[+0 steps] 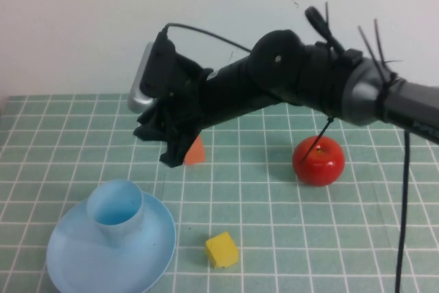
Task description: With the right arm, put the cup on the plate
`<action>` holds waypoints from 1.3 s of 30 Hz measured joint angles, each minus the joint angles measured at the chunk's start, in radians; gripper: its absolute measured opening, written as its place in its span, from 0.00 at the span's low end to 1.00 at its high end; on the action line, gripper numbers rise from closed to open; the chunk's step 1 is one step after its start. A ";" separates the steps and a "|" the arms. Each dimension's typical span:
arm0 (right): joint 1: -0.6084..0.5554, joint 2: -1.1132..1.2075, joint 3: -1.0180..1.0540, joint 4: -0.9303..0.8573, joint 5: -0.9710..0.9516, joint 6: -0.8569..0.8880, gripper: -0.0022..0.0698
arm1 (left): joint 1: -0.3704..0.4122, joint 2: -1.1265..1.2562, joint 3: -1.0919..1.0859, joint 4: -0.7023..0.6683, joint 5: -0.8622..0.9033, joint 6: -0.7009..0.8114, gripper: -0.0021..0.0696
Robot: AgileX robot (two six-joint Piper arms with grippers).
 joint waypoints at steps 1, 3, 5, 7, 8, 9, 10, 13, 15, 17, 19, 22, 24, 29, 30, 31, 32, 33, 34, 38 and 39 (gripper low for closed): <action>-0.008 -0.022 0.000 -0.071 0.000 0.028 0.23 | 0.000 0.000 0.000 0.000 0.000 0.000 0.02; -0.037 -0.068 0.000 -0.250 0.021 0.110 0.12 | 0.000 0.000 0.000 0.000 0.000 0.000 0.02; -0.077 -0.113 0.000 -0.441 0.062 0.224 0.07 | 0.000 0.000 0.000 0.000 0.000 0.000 0.02; -0.123 -0.161 0.000 -0.632 0.119 0.365 0.05 | 0.000 0.000 0.000 0.000 0.000 0.002 0.02; -0.152 -0.186 0.000 -0.727 0.149 0.444 0.04 | 0.000 0.000 0.000 0.000 0.000 0.002 0.02; -0.184 -0.211 0.000 -0.806 0.179 0.516 0.04 | 0.000 0.000 0.000 0.000 0.000 0.002 0.02; -0.212 -0.231 0.000 -0.854 0.200 0.566 0.03 | 0.000 0.000 0.000 0.000 0.000 0.002 0.02; -0.318 -0.315 0.021 -0.916 0.233 0.677 0.03 | 0.000 0.000 0.000 0.000 0.000 0.002 0.02; -0.389 -0.386 0.070 -0.911 0.227 0.702 0.03 | 0.000 0.000 0.000 0.000 0.000 0.002 0.02; -0.449 -0.459 0.137 -0.896 0.201 0.712 0.03 | 0.000 0.000 0.000 0.000 0.000 0.002 0.02; -0.488 -0.541 0.228 -0.880 0.168 0.714 0.03 | 0.000 0.000 0.000 0.000 0.000 0.002 0.02; -0.514 -0.700 0.425 -0.875 0.096 0.712 0.03 | 0.000 0.000 0.000 0.000 0.000 0.002 0.02; -0.514 -0.819 0.564 -0.873 0.035 0.712 0.03 | 0.000 0.000 0.000 0.000 0.000 0.002 0.02; -0.514 -1.103 0.938 -0.871 -0.100 0.712 0.03 | 0.000 0.000 0.000 0.000 0.000 0.002 0.02; -0.514 -1.163 1.007 -0.872 -0.112 0.712 0.03 | 0.000 0.000 0.000 0.000 0.000 0.002 0.02; -0.514 -1.222 1.071 -0.872 -0.119 0.712 0.03 | 0.000 0.000 0.000 0.000 0.000 0.002 0.02; -0.514 -1.282 1.117 -0.872 -0.121 0.714 0.03 | 0.000 0.000 0.000 0.000 0.000 0.002 0.02; -0.514 -1.341 1.170 -0.872 -0.121 0.721 0.03 | 0.000 0.000 0.000 0.000 0.000 0.002 0.02; -0.514 -1.400 1.217 -0.872 -0.121 0.733 0.03 | 0.000 0.000 0.000 0.000 0.000 0.002 0.02; -0.514 -1.606 1.338 -0.873 -0.096 0.802 0.03 | 0.000 0.000 0.000 0.000 0.000 0.002 0.02; -0.514 -1.659 1.357 -0.873 -0.080 0.828 0.03 | 0.000 0.000 0.000 0.000 0.000 0.002 0.02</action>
